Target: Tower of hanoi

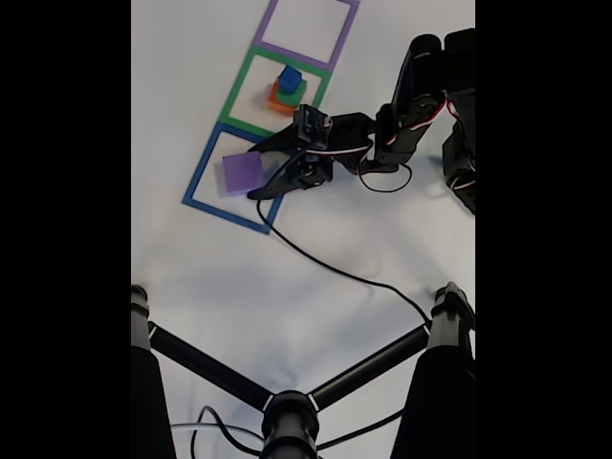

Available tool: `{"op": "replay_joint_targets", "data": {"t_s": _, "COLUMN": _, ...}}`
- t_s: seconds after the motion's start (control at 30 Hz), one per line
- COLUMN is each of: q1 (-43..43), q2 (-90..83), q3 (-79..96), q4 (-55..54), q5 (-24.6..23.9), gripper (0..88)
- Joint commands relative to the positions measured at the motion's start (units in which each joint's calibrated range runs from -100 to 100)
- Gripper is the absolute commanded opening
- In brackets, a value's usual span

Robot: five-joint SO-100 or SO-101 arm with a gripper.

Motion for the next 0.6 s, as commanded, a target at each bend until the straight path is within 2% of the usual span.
{"op": "replay_joint_targets", "data": {"t_s": 0.0, "q1": 0.3, "q2": -0.8, "q3": -0.5, "q4": -2.4, "q5": 0.8, "gripper": 33.8}}
{"op": "replay_joint_targets", "data": {"t_s": 0.2, "q1": -1.4, "q2": -6.2, "q3": -0.4, "q4": -2.3, "q5": 0.8, "gripper": 33.2}}
{"op": "replay_joint_targets", "data": {"t_s": 0.3, "q1": -1.9, "q2": -13.2, "q3": 0.7, "q4": 1.3, "q5": 0.8, "gripper": 31.6}}
{"op": "replay_joint_targets", "data": {"t_s": 0.37, "q1": -1.9, "q2": -19.7, "q3": 0.8, "q4": 7.4, "q5": 0.8, "gripper": 29.6}}
{"op": "replay_joint_targets", "data": {"t_s": 0.5, "q1": -1.2, "q2": -34.9, "q3": 1.1, "q4": 23.2, "q5": 0.8, "gripper": 15.2}}
{"op": "replay_joint_targets", "data": {"t_s": 0.57, "q1": -0.7, "q2": -43.1, "q3": 0.6, "q4": 33.7, "q5": 0.8, "gripper": 11.1}}
